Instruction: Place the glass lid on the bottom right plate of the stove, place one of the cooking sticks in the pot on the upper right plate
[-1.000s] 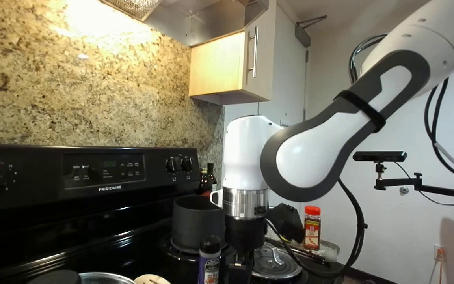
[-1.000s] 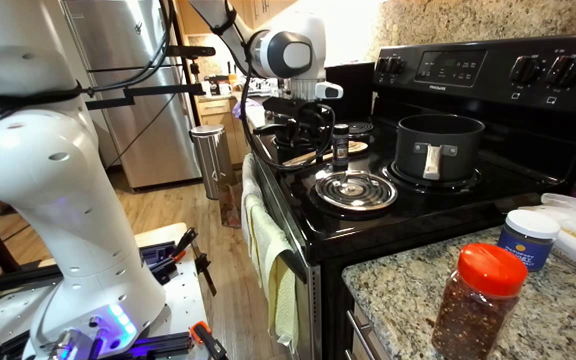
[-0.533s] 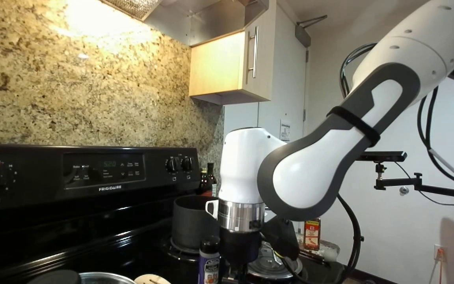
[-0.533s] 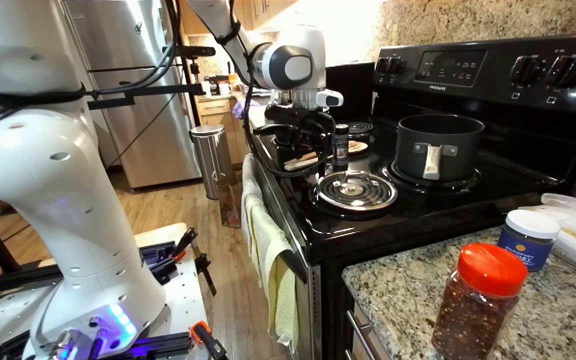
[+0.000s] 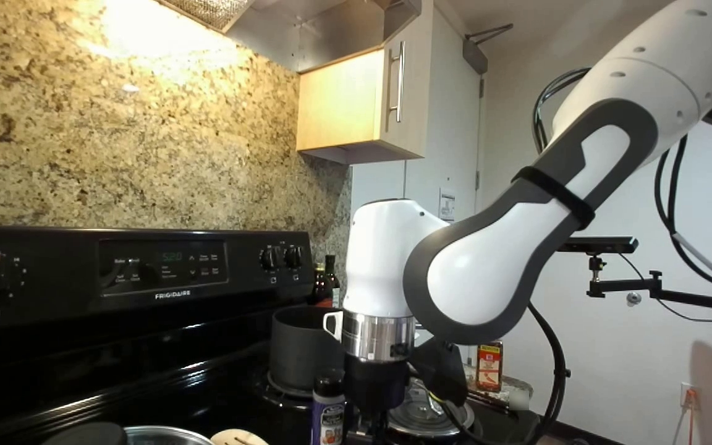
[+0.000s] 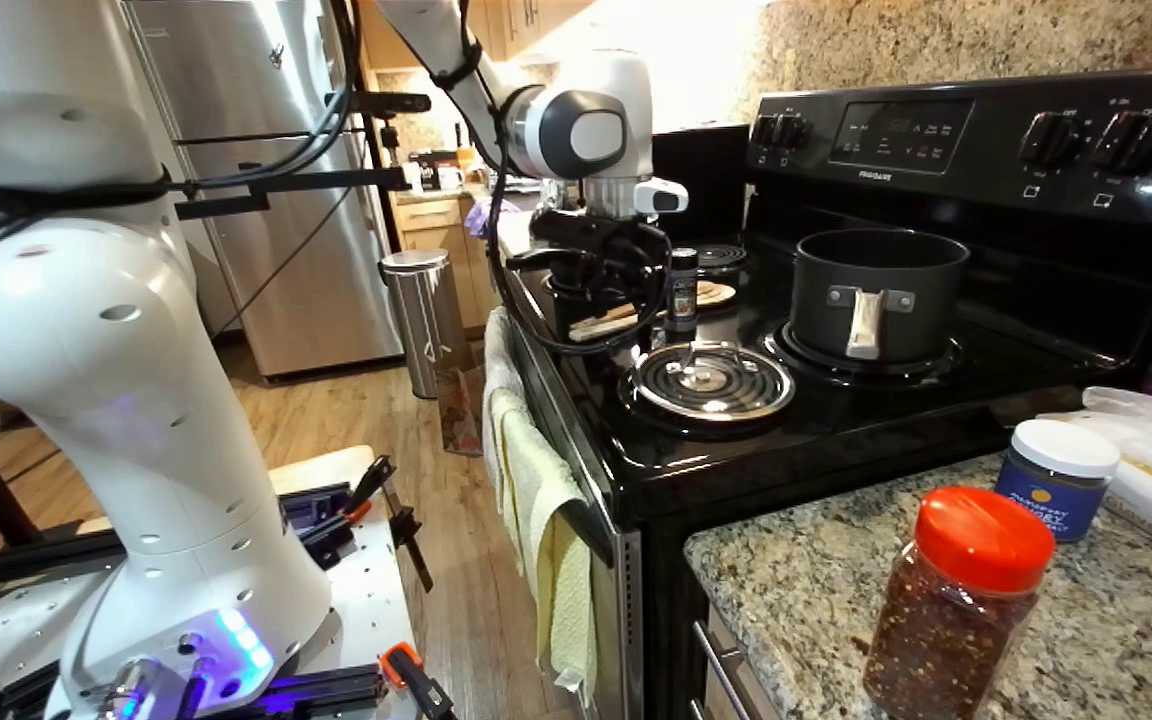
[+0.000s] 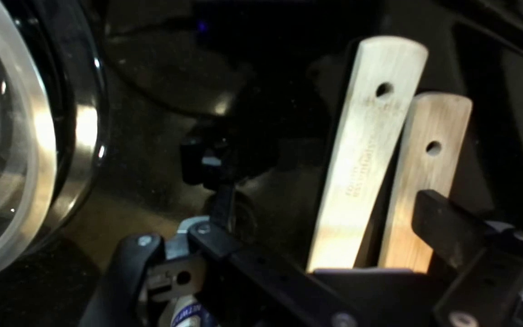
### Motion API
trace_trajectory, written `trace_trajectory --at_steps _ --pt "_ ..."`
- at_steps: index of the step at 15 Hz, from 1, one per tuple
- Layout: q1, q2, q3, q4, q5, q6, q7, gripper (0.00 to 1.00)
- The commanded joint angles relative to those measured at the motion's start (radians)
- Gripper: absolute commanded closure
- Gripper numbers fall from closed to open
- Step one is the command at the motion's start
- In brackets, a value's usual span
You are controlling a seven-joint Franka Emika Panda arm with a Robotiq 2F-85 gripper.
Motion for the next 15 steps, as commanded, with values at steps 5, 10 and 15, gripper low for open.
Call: trace_trajectory --at_steps 5,10,15 --pt "-0.012 -0.017 -0.008 -0.024 0.037 0.019 0.007 0.0" --pt "-0.015 -0.027 -0.012 -0.033 0.062 0.025 0.007 0.0" --pt "-0.028 -0.048 -0.025 -0.052 0.073 0.02 0.013 0.0"
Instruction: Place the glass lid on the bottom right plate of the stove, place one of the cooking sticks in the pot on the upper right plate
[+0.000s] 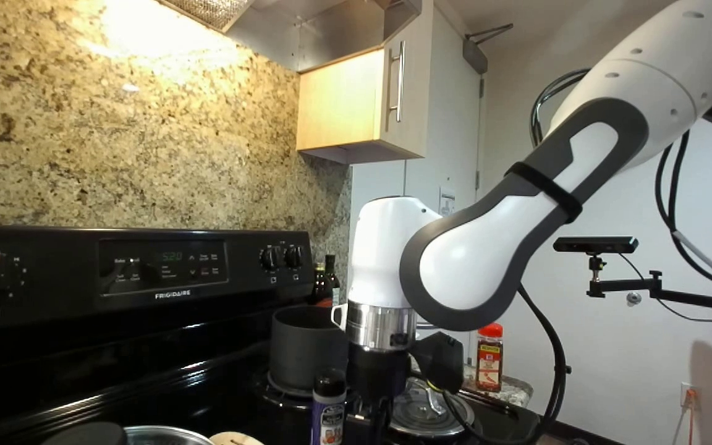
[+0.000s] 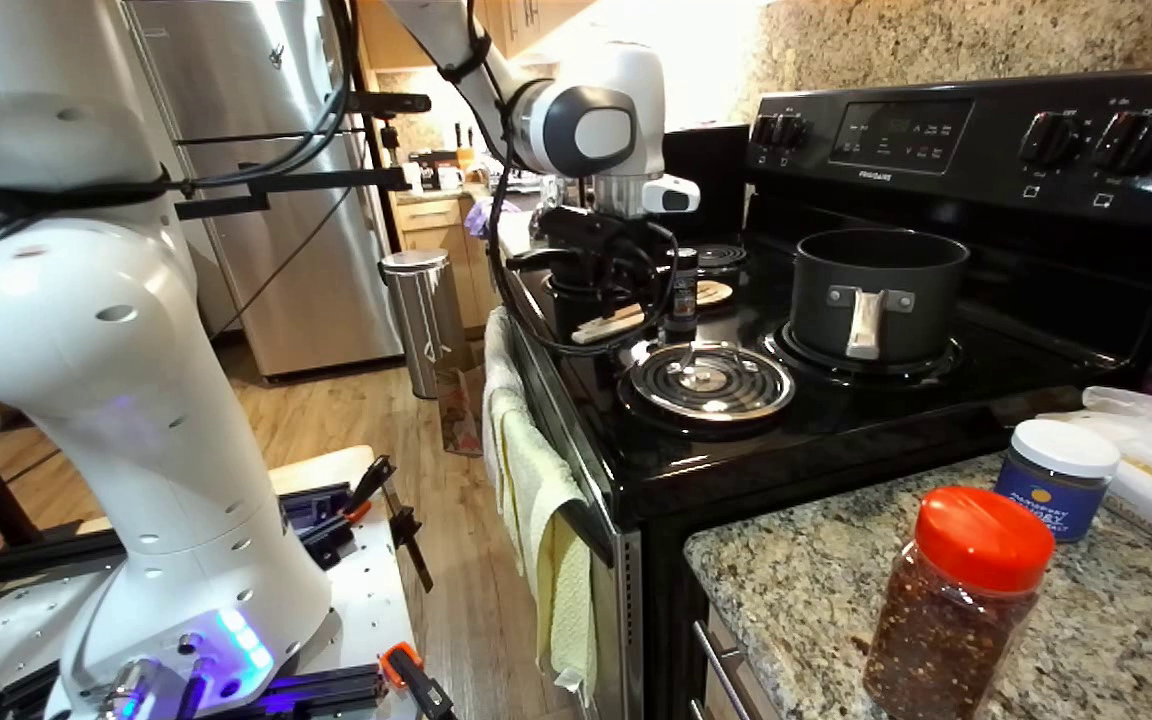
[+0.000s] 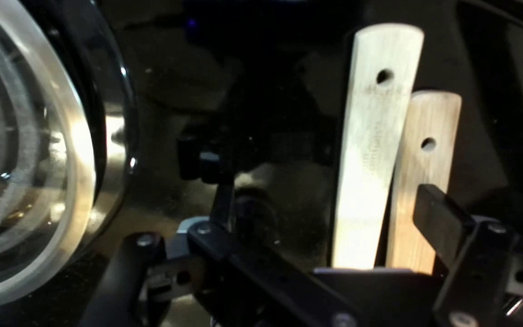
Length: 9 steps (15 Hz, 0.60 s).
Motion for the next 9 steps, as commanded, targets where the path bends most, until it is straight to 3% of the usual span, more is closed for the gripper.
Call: trace_trajectory --at_steps 1,9 --pt "-0.015 -0.048 -0.004 -0.058 0.021 0.01 0.006 0.0" --pt "0.005 -0.143 0.009 -0.133 0.021 -0.088 0.035 0.0"
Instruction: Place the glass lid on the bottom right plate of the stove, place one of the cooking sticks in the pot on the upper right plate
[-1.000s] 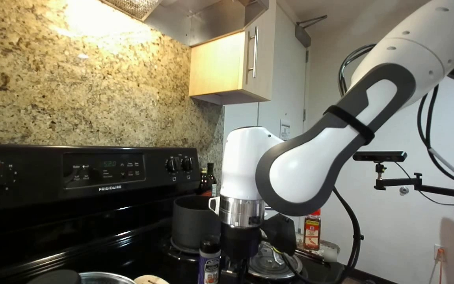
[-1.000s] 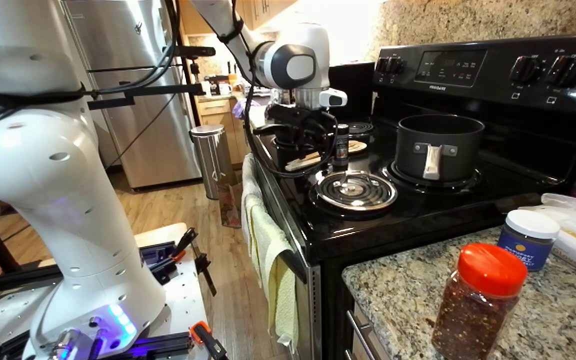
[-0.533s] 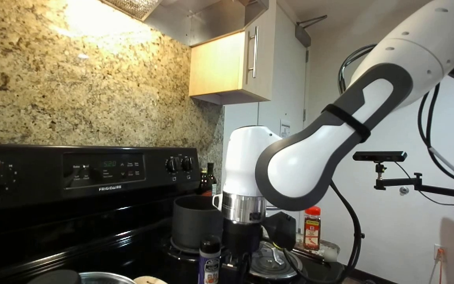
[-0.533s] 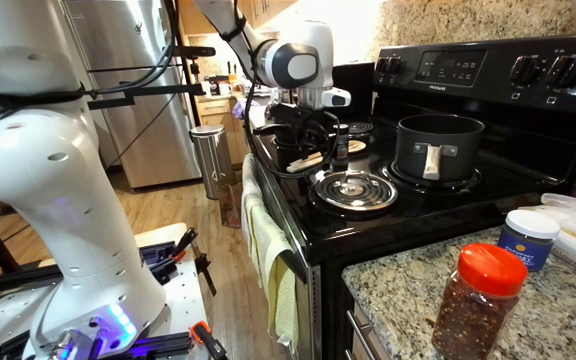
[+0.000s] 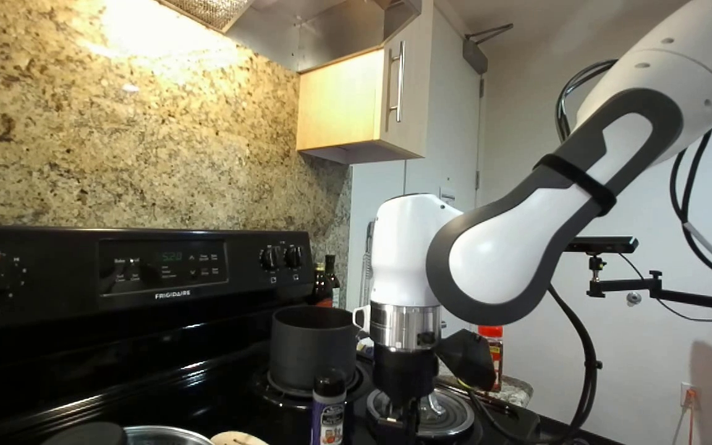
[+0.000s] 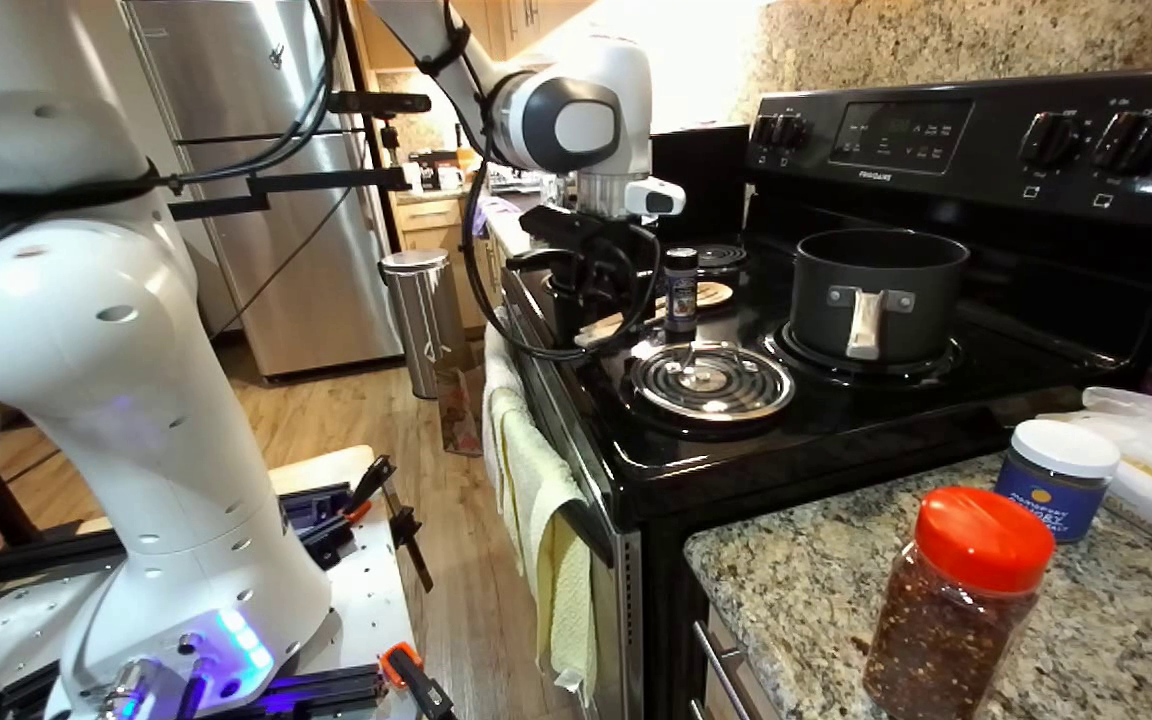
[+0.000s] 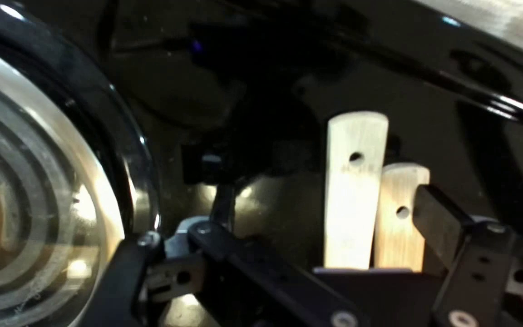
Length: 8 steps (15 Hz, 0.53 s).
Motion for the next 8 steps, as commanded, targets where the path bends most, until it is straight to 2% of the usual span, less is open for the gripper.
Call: trace_trajectory --at_steps 1,7,8 --pt "0.005 -0.067 0.018 -0.059 0.018 -0.039 0.034 0.0" --pt "0.004 -0.06 0.031 -0.076 -0.021 0.011 0.054 0.0" --pt "0.005 -0.053 0.032 -0.073 -0.02 0.021 0.05 0.05"
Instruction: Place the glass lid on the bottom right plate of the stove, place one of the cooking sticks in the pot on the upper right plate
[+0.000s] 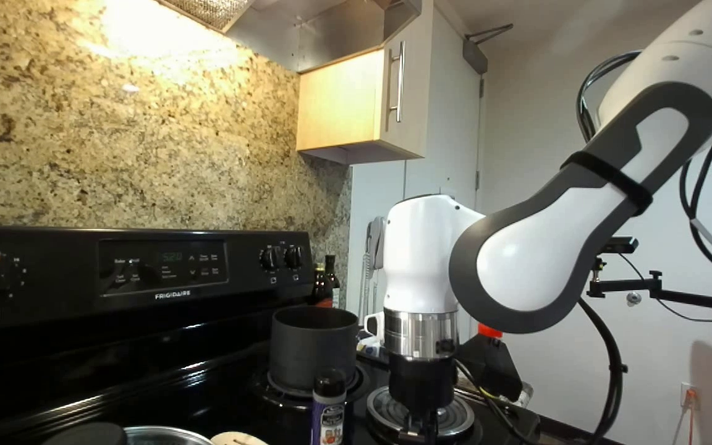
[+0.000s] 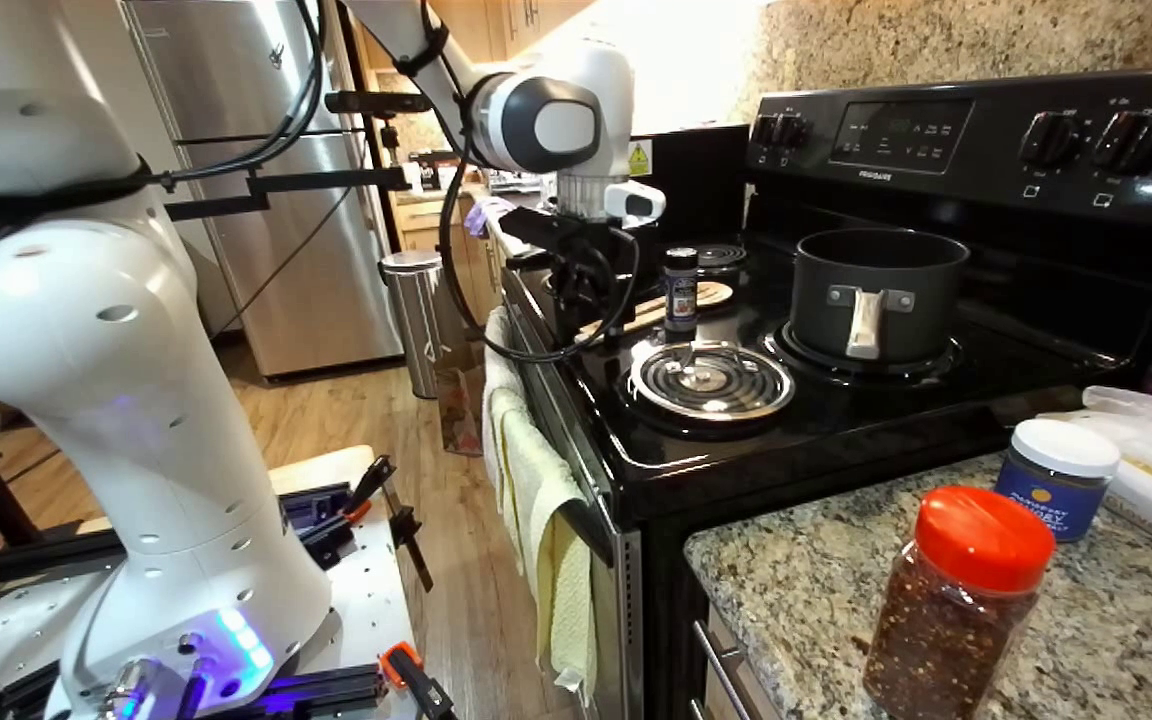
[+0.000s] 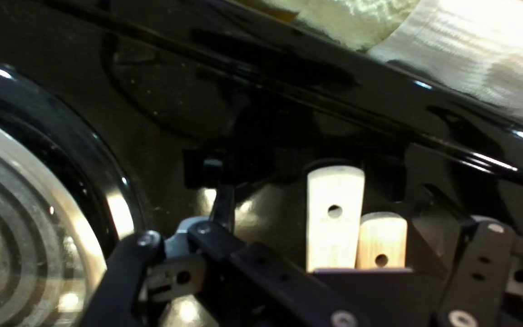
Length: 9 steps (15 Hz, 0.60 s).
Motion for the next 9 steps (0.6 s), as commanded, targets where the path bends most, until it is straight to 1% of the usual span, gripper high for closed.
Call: trace_trajectory --at_steps 1,2,3,4,5,7,9 --pt "0.002 -0.002 0.009 -0.014 -0.02 0.044 0.029 0.08" --pt "0.002 0.003 0.01 -0.01 -0.024 0.048 0.022 0.29" --pt "0.002 0.006 0.011 -0.01 -0.031 0.052 0.024 0.31" --pt "0.002 0.008 0.012 -0.009 -0.041 0.055 0.027 0.36" --pt "0.003 0.008 0.014 -0.007 -0.042 0.056 0.021 0.45" --pt "0.005 0.008 0.014 -0.007 -0.026 0.056 0.012 0.58" --pt "0.006 0.007 0.014 -0.004 -0.028 0.051 0.013 0.7"
